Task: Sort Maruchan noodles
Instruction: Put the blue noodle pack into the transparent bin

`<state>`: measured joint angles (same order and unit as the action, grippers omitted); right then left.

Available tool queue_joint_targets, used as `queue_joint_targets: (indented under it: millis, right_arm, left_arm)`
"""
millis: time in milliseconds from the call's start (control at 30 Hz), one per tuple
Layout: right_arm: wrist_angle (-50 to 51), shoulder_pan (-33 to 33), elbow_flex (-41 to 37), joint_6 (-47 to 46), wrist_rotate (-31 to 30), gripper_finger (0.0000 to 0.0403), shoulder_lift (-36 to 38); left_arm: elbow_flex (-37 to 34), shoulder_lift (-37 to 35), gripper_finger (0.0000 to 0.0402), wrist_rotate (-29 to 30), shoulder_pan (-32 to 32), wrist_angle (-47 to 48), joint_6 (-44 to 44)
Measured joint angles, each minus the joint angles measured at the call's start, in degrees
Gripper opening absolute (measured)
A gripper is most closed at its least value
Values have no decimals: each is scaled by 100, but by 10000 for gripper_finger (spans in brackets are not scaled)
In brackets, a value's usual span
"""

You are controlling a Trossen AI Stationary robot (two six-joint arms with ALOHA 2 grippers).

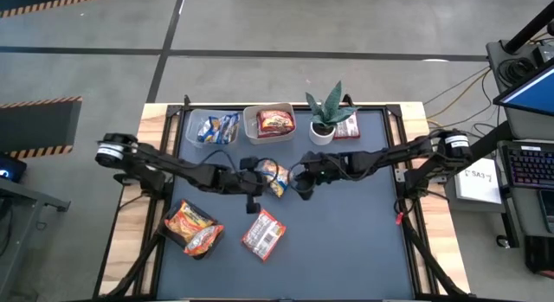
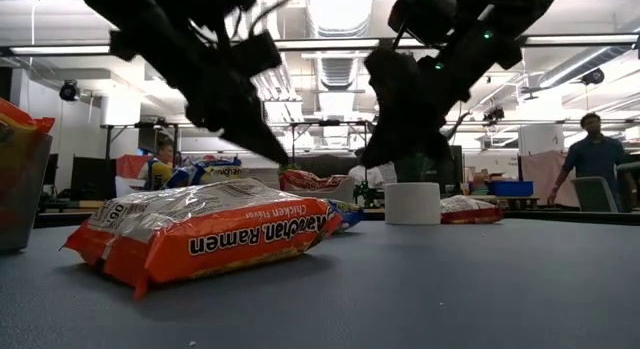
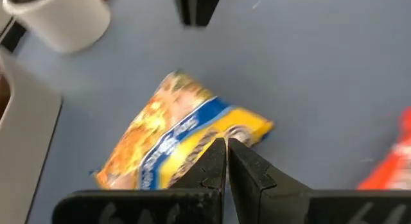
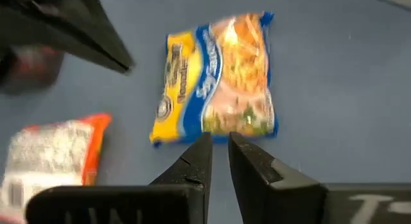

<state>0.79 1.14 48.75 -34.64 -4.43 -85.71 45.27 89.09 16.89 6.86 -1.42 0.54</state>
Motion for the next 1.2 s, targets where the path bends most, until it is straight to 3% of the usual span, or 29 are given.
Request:
queue_joint_targets:
  millis: [200,400,600,767,933,1200]
  right_arm:
    - [4,140,-6,-577,330,86,-81]
    - [12,178,-95,-1077,294,180,-83]
    - [-489,226,-320,-1372,121,276,-144]
    - [-877,262,-490,-1502,-56,332,-218]
    - [-1225,265,-499,-1532,-14,357,-514]
    - [-2451,290,-498,-1582,37,358,-1274]
  left_arm:
    - [-15,308,0,4,-346,232,4]
    - [-81,444,0,1,-421,769,20]
    - [-154,464,0,1,-546,698,20]
    - [-155,681,0,-10,-689,545,4]
    - [-146,903,0,-123,-772,442,69]
    - [-176,997,0,-157,-779,405,326]
